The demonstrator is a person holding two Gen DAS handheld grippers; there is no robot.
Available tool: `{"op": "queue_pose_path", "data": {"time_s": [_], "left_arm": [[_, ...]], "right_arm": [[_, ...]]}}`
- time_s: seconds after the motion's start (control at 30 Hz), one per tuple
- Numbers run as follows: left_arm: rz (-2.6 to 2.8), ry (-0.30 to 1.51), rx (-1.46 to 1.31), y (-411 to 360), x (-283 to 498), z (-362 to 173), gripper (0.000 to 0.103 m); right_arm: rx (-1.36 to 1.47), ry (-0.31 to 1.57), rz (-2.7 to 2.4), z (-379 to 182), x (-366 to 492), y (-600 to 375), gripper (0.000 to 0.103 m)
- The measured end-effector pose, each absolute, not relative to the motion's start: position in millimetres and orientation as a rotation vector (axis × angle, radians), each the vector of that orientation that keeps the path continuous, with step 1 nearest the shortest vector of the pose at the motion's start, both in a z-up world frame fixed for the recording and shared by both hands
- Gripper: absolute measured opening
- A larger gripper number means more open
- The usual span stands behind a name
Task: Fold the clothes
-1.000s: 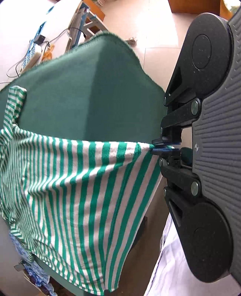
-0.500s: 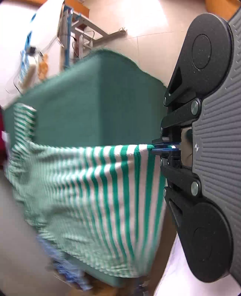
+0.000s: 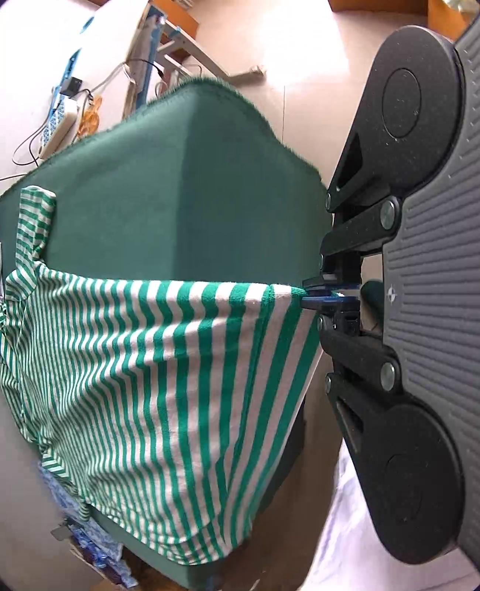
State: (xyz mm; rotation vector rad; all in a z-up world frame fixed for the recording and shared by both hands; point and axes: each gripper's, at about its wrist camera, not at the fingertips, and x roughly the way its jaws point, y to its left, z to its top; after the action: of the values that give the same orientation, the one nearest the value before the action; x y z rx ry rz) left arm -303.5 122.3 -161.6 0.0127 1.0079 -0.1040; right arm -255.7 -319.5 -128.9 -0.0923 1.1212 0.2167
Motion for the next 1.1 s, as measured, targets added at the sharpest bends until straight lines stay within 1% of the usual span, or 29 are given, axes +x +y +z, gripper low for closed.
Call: {"op": "queue_pose_path", "data": {"time_s": [0.07,0.13,0.17,0.23,0.27,0.3,0.33,0.43,0.5,0.57,0.73,0.8,0.83,0.87,0.9,0.97,1.03,1.07,1.1], "left_arm": [[-0.095,0.99,0.021,120,-299,-173,0.059],[-0.098,0.998,0.015,117,-292,-179,0.059],[-0.1,1.003,0.011,116,-288,-182,0.056],[-0.097,1.013,0.018,110,-279,-186,0.033],[-0.099,1.022,0.014,109,-276,-187,0.008],[-0.105,1.033,0.004,109,-273,-188,0.001],[-0.104,1.03,-0.002,108,-273,-188,0.001],[-0.089,1.027,0.042,105,-281,-187,0.001],[-0.083,1.05,0.046,107,-284,-190,0.001],[-0.08,1.07,0.052,109,-286,-192,0.001],[-0.068,1.12,0.145,112,-293,-180,0.001],[-0.05,1.153,0.174,120,-301,-170,0.001],[-0.041,1.161,0.167,127,-305,-161,0.002],[-0.023,1.148,0.152,132,-305,-146,0.003],[-0.001,1.131,0.138,138,-304,-131,0.008],[0.042,1.069,0.139,142,-285,-99,0.015],[0.061,1.013,0.144,143,-254,-68,0.029],[0.057,0.987,0.155,141,-232,-53,0.038],[0.053,0.956,0.177,139,-209,-38,0.042]], "right_arm": [[-0.111,1.139,0.19,-137,-255,-317,0.002],[-0.13,1.156,0.163,-146,-254,-314,0.001],[-0.14,1.165,0.15,-150,-254,-313,0.001],[-0.159,1.182,0.123,-159,-253,-310,0.003],[-0.169,1.19,0.11,-163,-252,-309,0.003],[-0.178,1.199,0.096,-168,-252,-307,0.004],[-0.188,1.207,0.083,-172,-251,-306,0.006],[-0.097,1.068,0.153,-132,-244,-292,0.006],[-0.03,0.965,0.204,-103,-240,-283,0.011],[0.016,0.918,0.279,-94,-223,-263,0.012],[0.007,0.954,0.354,-102,-189,-228,0.012],[-0.008,0.994,0.344,-105,-181,-231,0.015],[-0.007,1.018,0.348,-105,-173,-236,0.019],[-0.004,1.043,0.355,-105,-165,-241,0.019],[0.0,1.065,0.363,-105,-156,-246,0.02],[-0.021,1.081,0.385,-94,-130,-245,0.021],[-0.057,1.064,0.419,-76,-99,-239,0.022],[-0.081,1.041,0.448,-61,-78,-233,0.023],[-0.107,1.013,0.48,-45,-55,-227,0.024]]}}
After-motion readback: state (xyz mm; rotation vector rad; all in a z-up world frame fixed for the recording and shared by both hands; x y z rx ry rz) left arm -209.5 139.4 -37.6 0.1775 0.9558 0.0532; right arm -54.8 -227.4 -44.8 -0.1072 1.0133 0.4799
